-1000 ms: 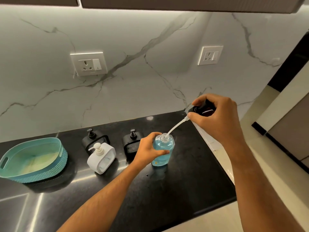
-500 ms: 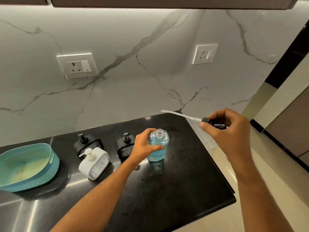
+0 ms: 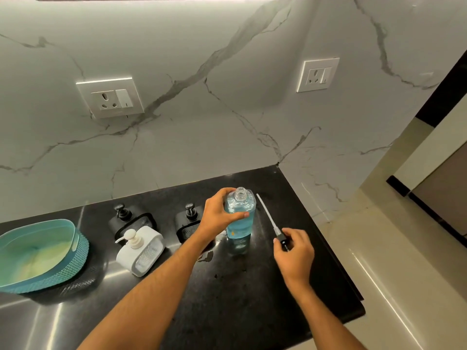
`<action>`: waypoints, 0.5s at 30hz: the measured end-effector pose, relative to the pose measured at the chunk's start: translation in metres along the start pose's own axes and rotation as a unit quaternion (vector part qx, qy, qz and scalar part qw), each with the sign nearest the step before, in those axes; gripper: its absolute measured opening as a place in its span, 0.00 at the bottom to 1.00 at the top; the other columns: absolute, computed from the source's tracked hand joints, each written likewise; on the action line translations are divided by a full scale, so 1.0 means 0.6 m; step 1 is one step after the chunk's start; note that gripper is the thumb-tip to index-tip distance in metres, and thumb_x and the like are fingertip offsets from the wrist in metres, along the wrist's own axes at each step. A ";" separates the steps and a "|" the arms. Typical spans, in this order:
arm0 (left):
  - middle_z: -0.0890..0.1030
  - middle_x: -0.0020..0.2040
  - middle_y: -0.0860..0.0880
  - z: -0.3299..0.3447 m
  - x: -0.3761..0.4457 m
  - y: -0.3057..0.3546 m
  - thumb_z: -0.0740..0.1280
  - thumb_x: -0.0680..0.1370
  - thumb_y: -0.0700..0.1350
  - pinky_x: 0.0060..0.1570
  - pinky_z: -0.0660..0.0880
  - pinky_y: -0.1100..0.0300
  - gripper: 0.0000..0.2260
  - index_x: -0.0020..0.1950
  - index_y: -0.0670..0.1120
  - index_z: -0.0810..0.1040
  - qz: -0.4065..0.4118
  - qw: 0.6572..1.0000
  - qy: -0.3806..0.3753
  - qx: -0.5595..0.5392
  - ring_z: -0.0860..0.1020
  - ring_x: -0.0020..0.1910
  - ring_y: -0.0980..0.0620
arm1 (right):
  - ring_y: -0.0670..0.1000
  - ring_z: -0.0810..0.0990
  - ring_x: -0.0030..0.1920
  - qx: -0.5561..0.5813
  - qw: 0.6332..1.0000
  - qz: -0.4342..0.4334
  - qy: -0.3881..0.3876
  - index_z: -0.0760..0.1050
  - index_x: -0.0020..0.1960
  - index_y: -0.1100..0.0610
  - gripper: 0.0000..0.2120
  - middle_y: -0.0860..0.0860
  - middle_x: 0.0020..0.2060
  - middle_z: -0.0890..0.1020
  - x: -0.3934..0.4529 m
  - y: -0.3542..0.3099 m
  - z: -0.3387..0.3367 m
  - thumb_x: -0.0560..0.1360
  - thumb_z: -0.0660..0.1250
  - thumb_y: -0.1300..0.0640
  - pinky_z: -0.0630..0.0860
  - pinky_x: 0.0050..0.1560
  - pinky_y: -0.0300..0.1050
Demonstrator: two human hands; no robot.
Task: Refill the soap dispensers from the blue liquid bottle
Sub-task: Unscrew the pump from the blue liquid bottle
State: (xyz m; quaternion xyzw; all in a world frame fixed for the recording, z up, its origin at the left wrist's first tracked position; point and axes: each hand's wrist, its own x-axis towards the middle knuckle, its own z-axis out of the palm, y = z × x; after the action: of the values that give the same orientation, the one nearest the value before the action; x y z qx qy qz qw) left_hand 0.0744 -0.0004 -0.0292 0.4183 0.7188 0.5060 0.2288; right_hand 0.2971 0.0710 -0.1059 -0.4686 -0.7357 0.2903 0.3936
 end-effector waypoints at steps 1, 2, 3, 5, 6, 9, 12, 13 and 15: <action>0.83 0.60 0.53 -0.001 0.001 -0.001 0.85 0.69 0.46 0.58 0.83 0.59 0.30 0.67 0.49 0.77 -0.001 1.000 -0.004 0.002 0.83 0.59 0.55 | 0.37 0.77 0.47 -0.012 1.000 -0.002 -0.011 0.82 0.55 0.55 0.18 0.44 0.50 0.77 -0.009 0.009 0.008 0.68 0.80 0.66 0.71 0.50 0.22; 0.83 0.60 0.54 -0.001 0.001 -0.002 0.84 0.69 0.46 0.58 0.82 0.60 0.30 0.67 0.49 0.76 -0.002 1.000 -0.007 0.003 0.83 0.59 0.55 | 0.38 0.76 0.47 -0.025 0.999 -0.006 -0.022 0.81 0.54 0.55 0.18 0.43 0.50 0.76 -0.017 0.017 0.014 0.67 0.80 0.66 0.70 0.51 0.21; 0.83 0.60 0.54 -0.001 0.001 -0.004 0.84 0.69 0.47 0.58 0.82 0.60 0.30 0.67 0.49 0.76 -0.002 1.000 -0.010 0.004 0.83 0.59 0.56 | 0.39 0.75 0.47 -0.038 0.999 -0.012 -0.034 0.80 0.54 0.55 0.18 0.43 0.50 0.75 -0.024 0.024 0.020 0.67 0.80 0.66 0.69 0.53 0.21; 0.83 0.60 0.55 0.000 -0.002 -0.005 0.84 0.69 0.47 0.58 0.82 0.62 0.30 0.67 0.49 0.76 -0.001 1.000 -0.011 0.008 0.82 0.59 0.56 | 0.41 0.75 0.49 -0.057 0.997 -0.018 -0.055 0.79 0.53 0.54 0.19 0.42 0.50 0.74 -0.034 0.035 0.029 0.66 0.80 0.67 0.68 0.53 0.21; 0.82 0.61 0.55 0.001 -0.002 -0.005 0.84 0.69 0.47 0.59 0.82 0.62 0.30 0.67 0.49 0.76 -0.001 1.000 -0.010 0.010 0.82 0.60 0.56 | 0.41 0.75 0.49 -0.063 0.996 -0.016 -0.064 0.79 0.53 0.54 0.19 0.41 0.50 0.73 -0.037 0.040 0.032 0.66 0.80 0.67 0.68 0.53 0.21; 0.82 0.62 0.54 0.004 -0.004 -0.005 0.84 0.70 0.46 0.59 0.81 0.62 0.31 0.68 0.49 0.75 -0.005 1.000 -0.009 0.010 0.82 0.61 0.55 | 0.42 0.76 0.52 -0.071 0.994 -0.002 -0.084 0.78 0.56 0.53 0.21 0.41 0.52 0.73 -0.044 0.054 0.040 0.68 0.80 0.66 0.70 0.53 0.23; 0.81 0.63 0.53 0.005 -0.005 -0.005 0.83 0.70 0.45 0.60 0.81 0.63 0.31 0.69 0.48 0.75 -0.009 1.000 -0.012 0.008 0.81 0.61 0.55 | 0.43 0.76 0.55 -0.079 0.992 0.008 -0.098 0.77 0.59 0.53 0.23 0.42 0.55 0.73 -0.044 0.062 0.047 0.69 0.80 0.65 0.73 0.57 0.31; 0.81 0.63 0.53 0.005 -0.006 -0.004 0.83 0.70 0.44 0.60 0.81 0.64 0.31 0.70 0.48 0.74 -0.011 1.000 -0.013 0.009 0.81 0.62 0.55 | 0.43 0.76 0.55 -0.080 0.991 0.009 -0.102 0.77 0.60 0.52 0.23 0.42 0.55 0.72 -0.042 0.063 0.049 0.69 0.80 0.64 0.74 0.57 0.34; 0.81 0.64 0.53 0.005 -0.006 -0.002 0.83 0.71 0.44 0.60 0.80 0.65 0.31 0.70 0.48 0.74 -0.013 1.000 -0.017 0.010 0.81 0.62 0.55 | 0.43 0.75 0.56 -0.084 0.990 0.018 -0.115 0.76 0.61 0.51 0.25 0.40 0.55 0.71 -0.039 0.064 0.052 0.69 0.80 0.63 0.76 0.58 0.36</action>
State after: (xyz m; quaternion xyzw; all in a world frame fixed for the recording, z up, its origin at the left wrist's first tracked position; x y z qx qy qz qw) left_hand 0.0780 -0.0020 -0.0318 0.4195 0.7255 0.4884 0.2431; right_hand 0.2945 0.0627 -0.1601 -0.4767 -0.7890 0.2869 0.2606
